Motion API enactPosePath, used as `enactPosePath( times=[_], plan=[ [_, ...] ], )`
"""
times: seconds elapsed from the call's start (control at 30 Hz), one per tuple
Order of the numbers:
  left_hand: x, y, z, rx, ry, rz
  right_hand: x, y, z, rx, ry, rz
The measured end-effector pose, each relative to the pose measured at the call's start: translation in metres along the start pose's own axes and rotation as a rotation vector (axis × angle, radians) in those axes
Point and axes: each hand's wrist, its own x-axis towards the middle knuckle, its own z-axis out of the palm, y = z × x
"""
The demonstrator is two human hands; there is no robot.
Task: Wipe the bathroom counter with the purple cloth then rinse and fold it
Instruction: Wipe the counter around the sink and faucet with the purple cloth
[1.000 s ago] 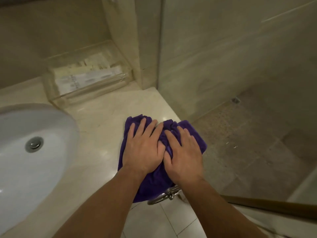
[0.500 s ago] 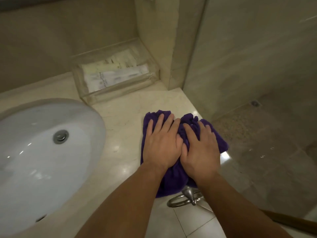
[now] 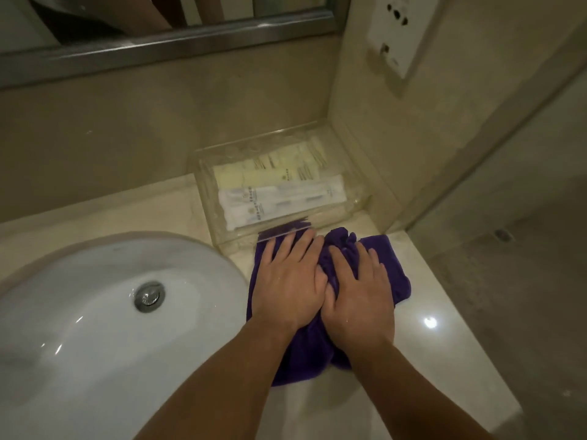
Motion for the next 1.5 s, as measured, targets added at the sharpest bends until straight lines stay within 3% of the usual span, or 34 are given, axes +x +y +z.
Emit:
enactPosePath(
  times=[0.43,0.57,0.7,1.03,1.27,1.5],
  plan=[
    [0.018,-0.009,0.002,-0.018,0.052,-0.02,0.034,0.003,-0.002,0.058,-0.046,-0.121],
    [0.017,-0.006,0.002,-0.033,0.066,-0.035,0.052,0.022,-0.009,0.016,-0.093,-0.304],
    [0.017,0.002,0.006,-0.028,0.083,-0.089,0.076,0.042,-0.017,-0.046,-0.219,-0.416],
    [0.014,0.037,0.019,0.037,0.124,-0.307,0.094,0.055,-0.022,-0.009,-0.27,-0.584],
    [-0.004,0.07,0.027,0.066,0.068,-0.328,0.074,0.084,-0.033,0.002,-0.273,-0.634],
    [-0.022,0.118,0.043,0.086,0.046,-0.266,0.039,0.133,-0.055,0.018,-0.26,-0.557]
  ],
)
